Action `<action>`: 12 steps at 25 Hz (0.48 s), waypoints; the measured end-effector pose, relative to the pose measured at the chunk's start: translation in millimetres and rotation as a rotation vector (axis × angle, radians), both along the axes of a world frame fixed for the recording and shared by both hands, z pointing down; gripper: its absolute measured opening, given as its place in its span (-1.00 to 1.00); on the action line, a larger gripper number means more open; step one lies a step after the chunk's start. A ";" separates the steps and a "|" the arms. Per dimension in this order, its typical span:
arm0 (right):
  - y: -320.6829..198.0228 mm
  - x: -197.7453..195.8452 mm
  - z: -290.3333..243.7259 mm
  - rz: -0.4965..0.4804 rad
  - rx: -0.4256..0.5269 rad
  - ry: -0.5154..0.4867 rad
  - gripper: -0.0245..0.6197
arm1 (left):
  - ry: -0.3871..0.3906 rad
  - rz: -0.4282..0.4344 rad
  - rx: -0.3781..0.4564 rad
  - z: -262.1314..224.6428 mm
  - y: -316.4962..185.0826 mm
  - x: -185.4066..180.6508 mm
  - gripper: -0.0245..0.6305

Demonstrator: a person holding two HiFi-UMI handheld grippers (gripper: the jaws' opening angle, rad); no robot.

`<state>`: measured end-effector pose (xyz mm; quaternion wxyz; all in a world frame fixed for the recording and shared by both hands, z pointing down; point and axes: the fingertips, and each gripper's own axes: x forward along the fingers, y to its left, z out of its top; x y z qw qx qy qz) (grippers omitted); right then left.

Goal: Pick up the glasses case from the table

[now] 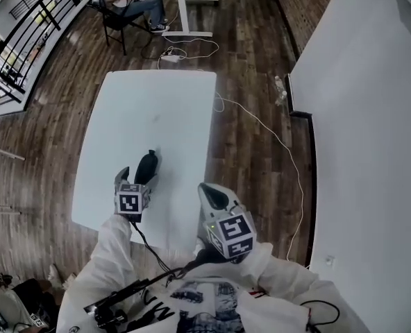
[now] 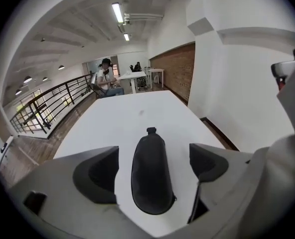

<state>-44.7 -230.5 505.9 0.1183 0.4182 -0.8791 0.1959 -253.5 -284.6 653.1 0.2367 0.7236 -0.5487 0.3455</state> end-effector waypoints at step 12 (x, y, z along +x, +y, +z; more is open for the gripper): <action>-2.8 51.5 15.8 0.099 -0.032 0.032 -0.93 | -0.156 0.048 -0.191 78.7 -19.1 -8.3 0.48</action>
